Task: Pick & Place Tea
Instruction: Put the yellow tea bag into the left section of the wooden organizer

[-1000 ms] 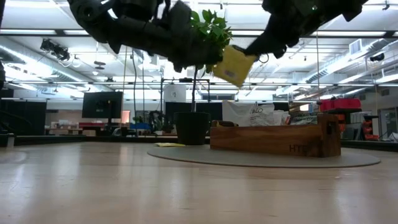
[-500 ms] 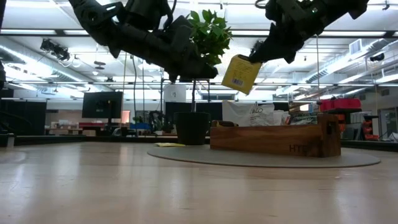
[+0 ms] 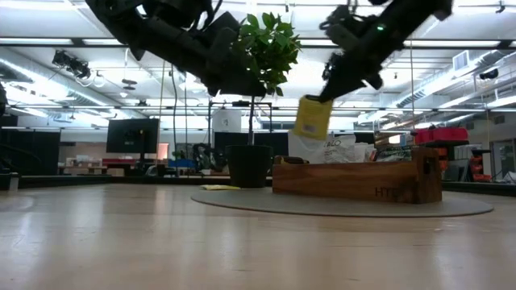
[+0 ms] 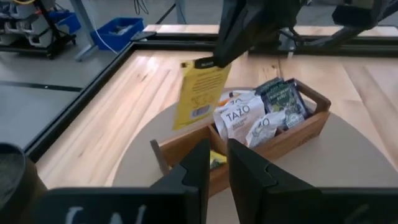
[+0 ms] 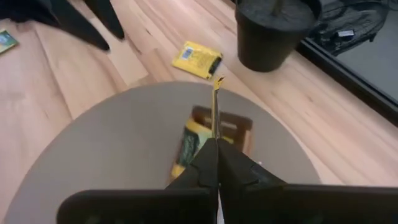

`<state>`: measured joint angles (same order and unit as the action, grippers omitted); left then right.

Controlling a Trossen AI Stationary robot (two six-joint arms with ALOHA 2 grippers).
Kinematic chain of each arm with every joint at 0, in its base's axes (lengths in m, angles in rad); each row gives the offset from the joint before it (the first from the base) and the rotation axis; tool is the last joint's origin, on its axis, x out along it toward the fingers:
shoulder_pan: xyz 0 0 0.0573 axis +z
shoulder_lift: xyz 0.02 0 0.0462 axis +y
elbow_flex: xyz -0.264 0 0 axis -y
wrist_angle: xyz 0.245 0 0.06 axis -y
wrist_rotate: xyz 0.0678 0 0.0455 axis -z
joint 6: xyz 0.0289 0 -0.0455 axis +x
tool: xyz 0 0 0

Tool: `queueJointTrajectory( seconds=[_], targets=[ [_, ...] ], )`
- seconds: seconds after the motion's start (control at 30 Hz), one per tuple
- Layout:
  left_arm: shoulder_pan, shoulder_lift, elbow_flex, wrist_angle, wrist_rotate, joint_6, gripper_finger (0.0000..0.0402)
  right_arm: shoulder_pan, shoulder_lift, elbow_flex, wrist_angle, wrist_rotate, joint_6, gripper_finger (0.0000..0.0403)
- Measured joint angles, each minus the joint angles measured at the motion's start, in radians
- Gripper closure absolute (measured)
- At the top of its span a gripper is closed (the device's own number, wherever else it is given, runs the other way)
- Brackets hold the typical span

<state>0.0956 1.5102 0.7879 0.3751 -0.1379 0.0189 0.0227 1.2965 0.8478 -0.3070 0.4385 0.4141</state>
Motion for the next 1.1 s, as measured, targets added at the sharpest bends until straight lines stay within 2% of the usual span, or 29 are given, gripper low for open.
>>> queueJointTrajectory(
  seconds=[0.13,0.3,0.47,0.6,1.1],
  targets=[
    [0.0,-0.005,0.0,-0.032,0.0,0.002,0.0342,0.001,0.103,0.097,-0.027,0.012,-0.002,0.0403],
    [0.0,-0.006,0.0,-0.057,-0.021,0.021,0.0342,0.001,0.247,0.212,-0.178,0.068,0.046,0.0403],
    [0.0,-0.007,0.0,-0.087,-0.026,0.039,0.0342,0.001,0.344,0.275,-0.204,0.069,0.054,0.0403],
    [0.0,-0.007,0.0,-0.122,-0.026,0.045,0.0342,0.0,0.381,0.304,-0.256,0.069,0.075,0.0403],
    [0.005,-0.007,0.0,-0.151,-0.027,0.045,0.0342,-0.026,0.401,0.305,-0.211,0.033,0.064,0.0403]
  ],
)
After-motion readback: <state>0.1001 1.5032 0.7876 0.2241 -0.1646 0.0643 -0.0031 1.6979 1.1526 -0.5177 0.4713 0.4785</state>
